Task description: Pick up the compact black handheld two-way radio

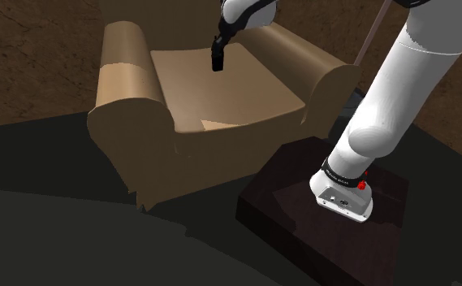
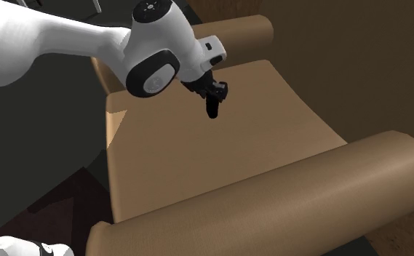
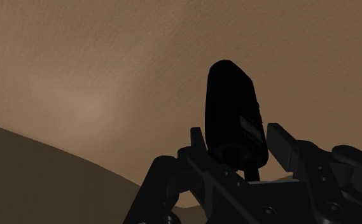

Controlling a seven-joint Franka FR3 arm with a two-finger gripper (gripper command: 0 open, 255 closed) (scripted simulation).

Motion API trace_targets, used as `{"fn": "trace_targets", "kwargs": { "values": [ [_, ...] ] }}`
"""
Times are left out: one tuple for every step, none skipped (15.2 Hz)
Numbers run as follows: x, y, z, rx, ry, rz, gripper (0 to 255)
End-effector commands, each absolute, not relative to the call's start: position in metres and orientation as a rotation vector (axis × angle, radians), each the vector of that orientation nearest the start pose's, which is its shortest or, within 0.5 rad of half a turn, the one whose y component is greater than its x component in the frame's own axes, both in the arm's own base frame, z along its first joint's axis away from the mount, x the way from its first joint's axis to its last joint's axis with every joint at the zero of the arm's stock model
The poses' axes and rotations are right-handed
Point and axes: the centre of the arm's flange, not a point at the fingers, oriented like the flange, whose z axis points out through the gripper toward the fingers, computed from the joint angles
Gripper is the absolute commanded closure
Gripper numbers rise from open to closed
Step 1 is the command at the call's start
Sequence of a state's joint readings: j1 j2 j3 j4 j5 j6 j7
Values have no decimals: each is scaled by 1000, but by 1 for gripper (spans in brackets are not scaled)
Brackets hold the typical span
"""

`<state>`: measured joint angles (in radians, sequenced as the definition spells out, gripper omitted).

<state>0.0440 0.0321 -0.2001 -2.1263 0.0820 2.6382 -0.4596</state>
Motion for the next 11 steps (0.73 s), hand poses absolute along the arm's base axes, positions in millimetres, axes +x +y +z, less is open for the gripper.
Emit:
{"fn": "trace_targets", "kwargs": {
  "values": [
    [577,-93,459,-3125,-382,-759,255],
    [577,-93,464,-3125,-382,-759,255],
    [577,-93,469,-3125,-382,-759,255],
    [577,-93,475,-3125,-382,-759,255],
    [577,-93,480,-3125,-382,-759,255],
    [577,-93,485,-3125,-382,-759,255],
    [577,-93,490,-3125,-382,-759,255],
    [577,-93,496,-3125,-382,-759,255],
    [577,-93,501,-3125,-382,-759,255],
    [577,-93,502,-3125,-382,-759,255],
    [577,-93,502,-3125,-382,-759,255]
  ]
}}
